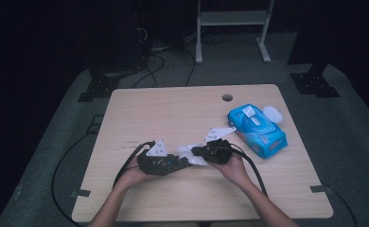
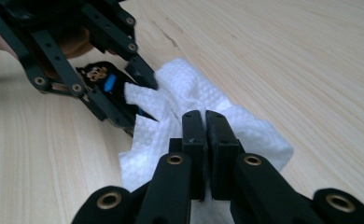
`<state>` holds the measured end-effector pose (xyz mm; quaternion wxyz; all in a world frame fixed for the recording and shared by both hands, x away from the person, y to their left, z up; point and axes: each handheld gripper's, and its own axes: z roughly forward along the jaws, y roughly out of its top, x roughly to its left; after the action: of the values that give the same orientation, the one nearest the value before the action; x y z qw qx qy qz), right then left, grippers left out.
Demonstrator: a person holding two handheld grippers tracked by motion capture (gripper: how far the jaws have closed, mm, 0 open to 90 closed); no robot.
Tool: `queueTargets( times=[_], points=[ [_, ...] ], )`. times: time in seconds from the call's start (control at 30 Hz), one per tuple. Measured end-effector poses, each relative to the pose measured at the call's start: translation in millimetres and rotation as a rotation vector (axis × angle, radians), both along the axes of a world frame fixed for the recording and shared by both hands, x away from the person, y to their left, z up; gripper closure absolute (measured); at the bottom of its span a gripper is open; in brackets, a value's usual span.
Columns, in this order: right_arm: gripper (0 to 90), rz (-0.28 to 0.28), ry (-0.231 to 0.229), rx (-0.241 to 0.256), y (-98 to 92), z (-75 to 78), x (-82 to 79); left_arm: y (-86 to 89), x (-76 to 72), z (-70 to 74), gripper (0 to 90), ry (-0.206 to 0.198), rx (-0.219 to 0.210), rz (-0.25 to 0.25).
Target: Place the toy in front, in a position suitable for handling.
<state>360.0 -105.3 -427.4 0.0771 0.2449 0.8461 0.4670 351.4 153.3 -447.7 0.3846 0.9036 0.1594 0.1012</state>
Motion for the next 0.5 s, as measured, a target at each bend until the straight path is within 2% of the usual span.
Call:
queueTargets(
  times=[0.1,0.17,0.3,0.5],
  points=[
    [86.9,0.007,0.004,0.014,4.3,-0.7,0.5,-3.0,2.8,0.2,54.3,0.018,-0.001,0.007],
    [87.0,0.024,0.014,0.026,6.6,-1.8,0.8,-6.7,4.5,0.8,49.6,0.015,0.021,0.005],
    [86.9,0.031,0.004,0.032,9.1,-3.5,0.3,-8.8,4.6,0.1,55.6,0.007,0.033,-0.003],
    [86.9,-0.002,0.010,0.026,0.5,-6.0,1.8,-4.4,3.1,0.0,56.4,0.004,0.034,-0.003]
  ],
)
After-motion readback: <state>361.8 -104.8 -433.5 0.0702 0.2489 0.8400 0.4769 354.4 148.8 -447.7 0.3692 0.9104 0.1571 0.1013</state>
